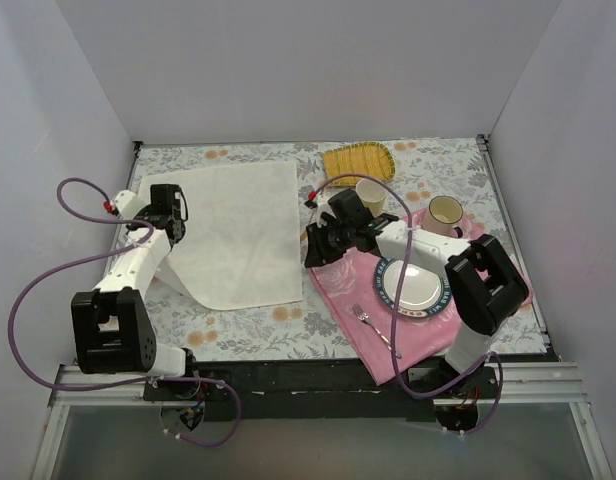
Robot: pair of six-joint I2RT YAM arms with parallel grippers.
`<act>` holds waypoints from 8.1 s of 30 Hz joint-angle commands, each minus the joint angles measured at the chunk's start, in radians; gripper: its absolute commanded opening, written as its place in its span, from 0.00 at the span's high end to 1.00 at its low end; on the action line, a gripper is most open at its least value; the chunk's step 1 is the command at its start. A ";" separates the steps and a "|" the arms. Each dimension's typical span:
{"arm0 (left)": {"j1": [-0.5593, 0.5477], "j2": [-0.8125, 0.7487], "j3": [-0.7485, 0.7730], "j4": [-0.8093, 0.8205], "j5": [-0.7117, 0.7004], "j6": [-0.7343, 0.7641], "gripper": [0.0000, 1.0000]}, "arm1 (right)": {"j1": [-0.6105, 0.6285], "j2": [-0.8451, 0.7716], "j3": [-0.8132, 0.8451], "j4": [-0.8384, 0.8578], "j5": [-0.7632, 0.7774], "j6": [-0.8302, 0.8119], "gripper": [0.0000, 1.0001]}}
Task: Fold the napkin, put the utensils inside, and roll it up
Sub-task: Fold the napkin
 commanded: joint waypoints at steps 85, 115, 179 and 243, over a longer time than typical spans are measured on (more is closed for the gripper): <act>-0.302 0.988 1.005 0.627 0.983 0.599 1.00 | -0.301 -0.062 -0.046 0.118 -0.199 0.027 0.61; -0.320 0.956 0.965 0.621 0.967 0.536 1.00 | -0.039 0.131 -0.098 0.302 -0.293 0.129 0.50; -0.371 1.132 1.122 0.624 0.852 0.482 1.00 | 0.001 0.185 -0.245 0.508 -0.342 0.235 0.96; 0.188 0.775 0.531 0.364 0.789 0.310 1.00 | 0.134 0.200 -0.081 0.155 -0.158 0.031 0.70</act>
